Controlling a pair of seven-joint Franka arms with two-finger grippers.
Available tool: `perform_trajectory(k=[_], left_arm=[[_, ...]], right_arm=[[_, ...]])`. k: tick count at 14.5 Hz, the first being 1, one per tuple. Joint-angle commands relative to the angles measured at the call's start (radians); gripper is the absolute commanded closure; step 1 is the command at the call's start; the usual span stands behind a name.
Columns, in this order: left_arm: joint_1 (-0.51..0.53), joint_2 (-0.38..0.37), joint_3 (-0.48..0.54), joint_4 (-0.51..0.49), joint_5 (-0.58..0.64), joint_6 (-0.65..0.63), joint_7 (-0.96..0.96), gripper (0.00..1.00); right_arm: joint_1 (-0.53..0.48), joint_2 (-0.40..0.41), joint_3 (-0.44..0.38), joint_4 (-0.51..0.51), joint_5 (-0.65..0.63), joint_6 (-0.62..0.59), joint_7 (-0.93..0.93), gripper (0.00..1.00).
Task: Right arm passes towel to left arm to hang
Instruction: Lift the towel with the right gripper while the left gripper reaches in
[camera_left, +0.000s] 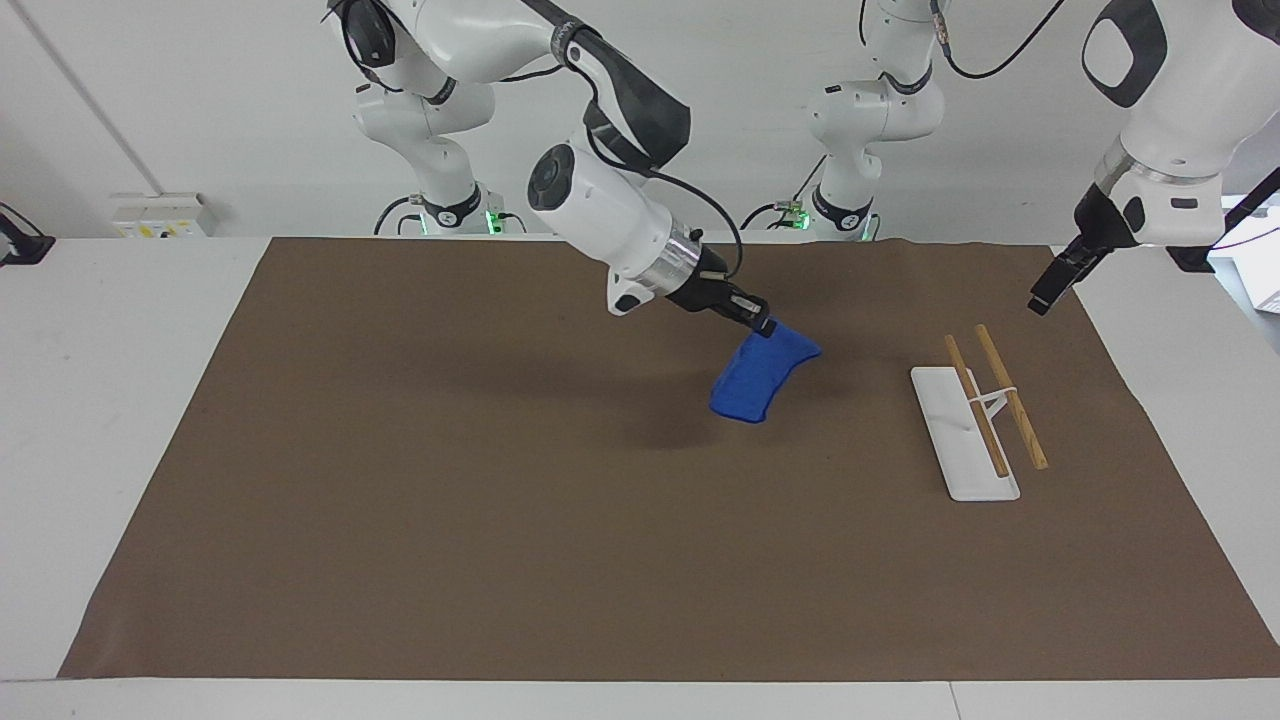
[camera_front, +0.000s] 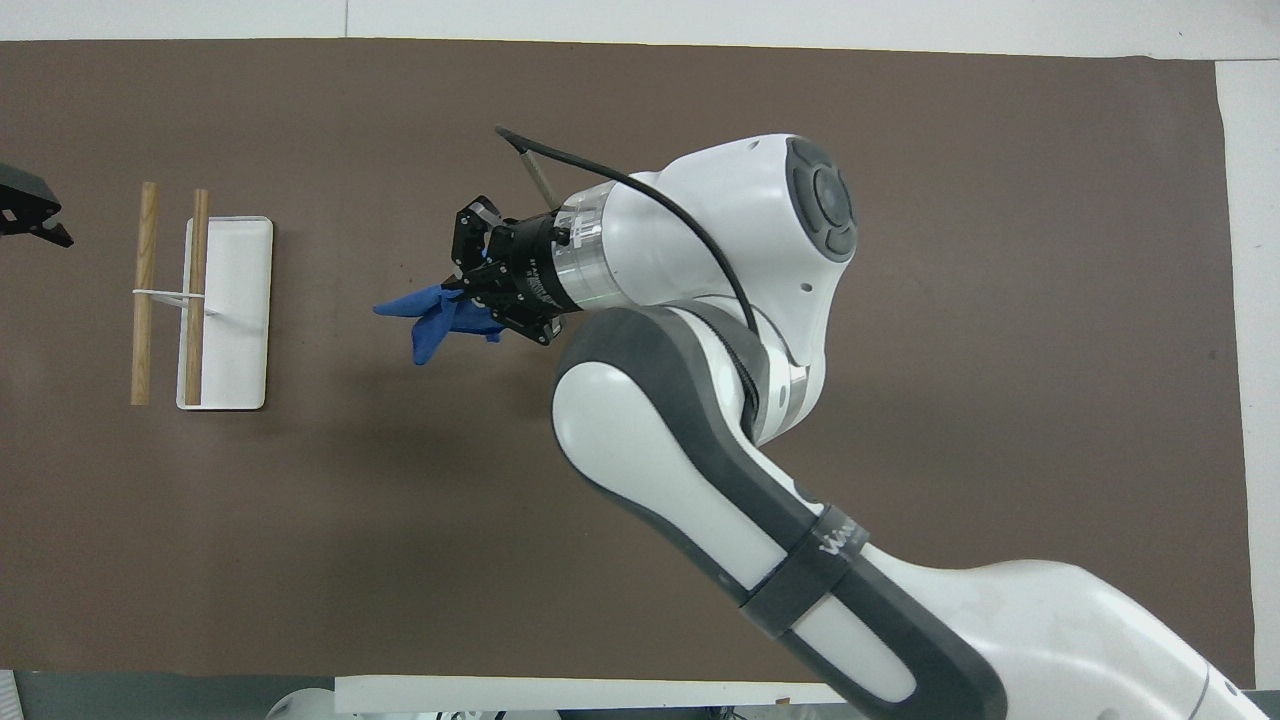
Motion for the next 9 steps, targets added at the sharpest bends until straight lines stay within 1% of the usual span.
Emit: perform_trajectory(k=[1,2,3,4,6,8,9], left_arm=[[-0.07,-0.107,0.01,-0.218,-0.029,0.163,-0.21,0.0],[-0.102,-0.136,0.01,-0.282,-0.031,0.228,-0.313,0.0],[-0.121,-0.168,0.008,-0.342,-0.029,0.266,-0.394,0.0],[-0.144,-0.187,0.008,-0.381,-0.029,0.288,-0.45,0.0],[-0.185,-0.216,0.006,-0.45,-0.031,0.319,-0.534,0.0],[-0.225,-0.23,0.006,-0.5,-0.031,0.365,-0.617,0.0],[-0.245,-0.23,0.006,-0.51,-0.031,0.381,-0.653,0.0]], right_arm=[[0.033,-0.012,0.001,-0.028,0.051,0.053,0.047,1.0],[0.046,-0.01,0.003,-0.025,0.074,0.056,0.071,1.0],[0.053,-0.01,0.003,-0.025,0.102,0.066,0.079,1.0],[0.076,-0.01,0.001,-0.025,0.116,0.094,0.082,1.0],[0.118,-0.009,0.001,-0.034,0.118,0.167,0.084,1.0],[0.123,-0.007,0.001,-0.033,0.116,0.178,0.092,1.0],[0.123,-0.007,0.001,-0.034,0.116,0.18,0.092,1.0]])
